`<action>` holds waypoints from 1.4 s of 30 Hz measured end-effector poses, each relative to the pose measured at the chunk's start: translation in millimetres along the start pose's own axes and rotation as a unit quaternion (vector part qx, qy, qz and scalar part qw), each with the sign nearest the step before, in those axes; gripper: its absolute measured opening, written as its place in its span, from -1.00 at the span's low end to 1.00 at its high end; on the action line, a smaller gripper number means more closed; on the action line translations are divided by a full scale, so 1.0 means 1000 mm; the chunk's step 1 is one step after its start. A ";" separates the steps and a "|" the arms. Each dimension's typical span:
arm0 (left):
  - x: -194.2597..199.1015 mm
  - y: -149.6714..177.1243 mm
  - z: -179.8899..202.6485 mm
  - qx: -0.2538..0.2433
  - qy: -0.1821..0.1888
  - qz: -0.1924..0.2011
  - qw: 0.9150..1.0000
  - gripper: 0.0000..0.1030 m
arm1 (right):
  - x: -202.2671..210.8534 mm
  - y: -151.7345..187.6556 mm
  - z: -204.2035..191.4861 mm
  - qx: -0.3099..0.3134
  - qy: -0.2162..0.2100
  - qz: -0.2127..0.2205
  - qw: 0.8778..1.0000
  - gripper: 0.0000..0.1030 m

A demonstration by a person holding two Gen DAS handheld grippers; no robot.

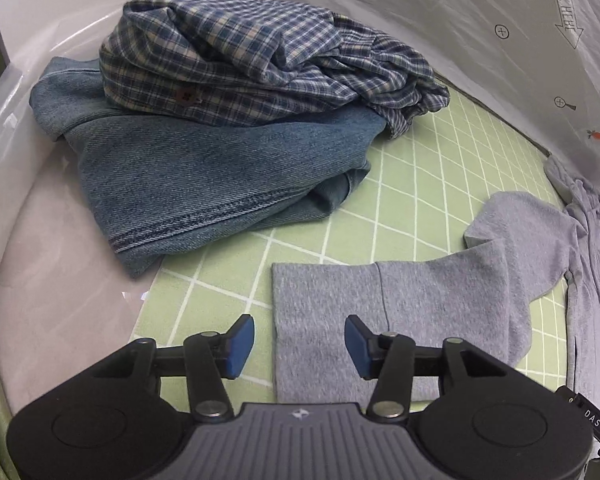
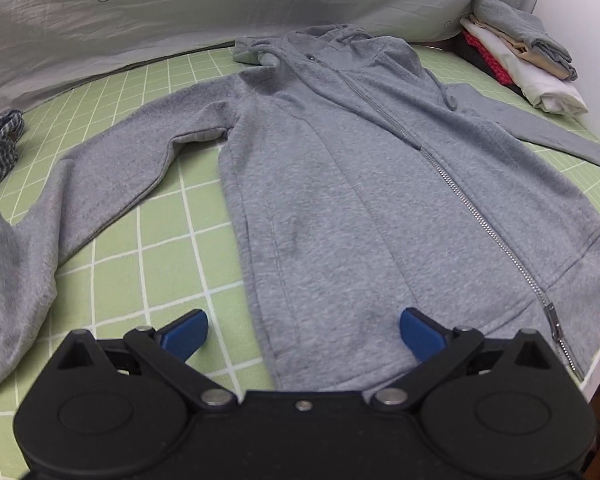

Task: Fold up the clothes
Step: 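Grasp the sleeve cuff with the left gripper and pull it straight, then carry the held sleeve across the hoodie body with the left gripper and release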

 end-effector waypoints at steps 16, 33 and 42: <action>-0.012 0.001 -0.001 -0.049 0.013 0.019 0.999 -0.87 | -0.002 0.000 -0.006 -0.026 0.026 -0.006 0.999 1.00; 0.030 0.008 -0.089 0.010 -0.045 0.019 0.999 -0.99 | 0.000 0.004 -0.006 -0.032 0.020 0.008 0.999 1.00; 0.031 0.006 -0.095 0.021 -0.055 0.013 0.998 -0.97 | -0.001 0.002 -0.005 -0.033 0.019 0.004 0.999 1.00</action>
Point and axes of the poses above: each gripper's, at about its wrist camera, not at the fingertips, and x roughly against the way its jaws point, z to its right, y to its underside, the point moved 3 cm from there along -x, roughly the way its jaws point, and after that the axes turned 14 degrees about z, right-handed, at the moved point
